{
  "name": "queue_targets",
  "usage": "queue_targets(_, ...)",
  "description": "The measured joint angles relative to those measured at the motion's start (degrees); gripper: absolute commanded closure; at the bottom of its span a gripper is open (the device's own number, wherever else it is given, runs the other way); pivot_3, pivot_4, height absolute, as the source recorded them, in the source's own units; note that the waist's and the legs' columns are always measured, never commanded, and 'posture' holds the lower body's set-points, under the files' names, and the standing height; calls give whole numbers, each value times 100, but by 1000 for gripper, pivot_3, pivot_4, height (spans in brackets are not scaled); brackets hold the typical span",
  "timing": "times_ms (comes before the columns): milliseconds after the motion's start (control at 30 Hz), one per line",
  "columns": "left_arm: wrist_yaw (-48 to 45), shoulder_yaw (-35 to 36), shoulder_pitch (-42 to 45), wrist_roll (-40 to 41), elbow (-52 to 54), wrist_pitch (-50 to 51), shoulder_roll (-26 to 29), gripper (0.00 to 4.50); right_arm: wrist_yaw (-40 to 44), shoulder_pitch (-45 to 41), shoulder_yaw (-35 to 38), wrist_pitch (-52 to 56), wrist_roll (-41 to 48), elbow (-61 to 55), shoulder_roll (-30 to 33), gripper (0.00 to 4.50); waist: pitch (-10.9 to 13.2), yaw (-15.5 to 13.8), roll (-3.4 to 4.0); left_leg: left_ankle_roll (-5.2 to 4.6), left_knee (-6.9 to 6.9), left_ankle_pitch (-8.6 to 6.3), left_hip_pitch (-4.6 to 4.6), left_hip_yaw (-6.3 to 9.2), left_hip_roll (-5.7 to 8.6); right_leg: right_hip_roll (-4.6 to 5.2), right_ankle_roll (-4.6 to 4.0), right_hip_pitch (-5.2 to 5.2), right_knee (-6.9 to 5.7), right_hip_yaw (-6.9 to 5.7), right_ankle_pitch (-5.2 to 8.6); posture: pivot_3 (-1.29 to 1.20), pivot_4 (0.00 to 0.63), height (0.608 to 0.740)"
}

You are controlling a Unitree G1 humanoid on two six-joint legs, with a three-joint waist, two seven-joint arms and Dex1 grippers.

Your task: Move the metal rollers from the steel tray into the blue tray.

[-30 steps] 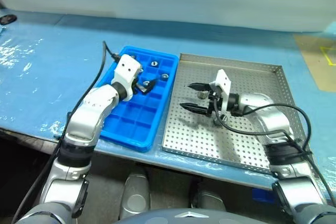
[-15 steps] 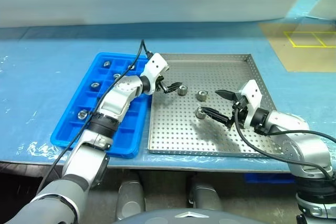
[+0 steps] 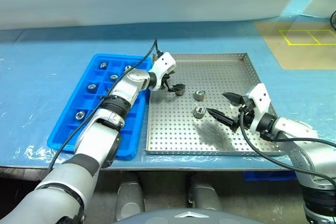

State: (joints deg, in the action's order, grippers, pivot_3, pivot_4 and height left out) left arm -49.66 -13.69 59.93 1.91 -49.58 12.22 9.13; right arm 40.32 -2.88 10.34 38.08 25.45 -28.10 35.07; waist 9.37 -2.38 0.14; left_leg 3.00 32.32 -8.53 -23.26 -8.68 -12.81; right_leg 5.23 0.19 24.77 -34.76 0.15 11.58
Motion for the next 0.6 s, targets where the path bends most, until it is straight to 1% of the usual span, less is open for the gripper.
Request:
queue_targets(300,-207,4,346,-280,-806,-302,-138,133,-137,131,-1,-2,28,-95,0,0,0,11,0,-5,0,-3,7,-3,0,1,0,-6,2,0,0,-323,150,740)
queue_targets(567,-329,4,430,-440,-1211,-366,-263,133,-304,225,-2,-2,80,-218,-17,0,1,15,-1,-7,-1,-4,6,-4,0,2,0,-7,6,0,0,-337,150,740)
queue_targets(600,-352,4,440,-449,-1263,-366,-283,293,-323,238,-2,-2,93,-219,-26,0,1,15,-1,-7,-1,-4,6,-4,1,3,0,-7,6,0,0,-338,150,740)
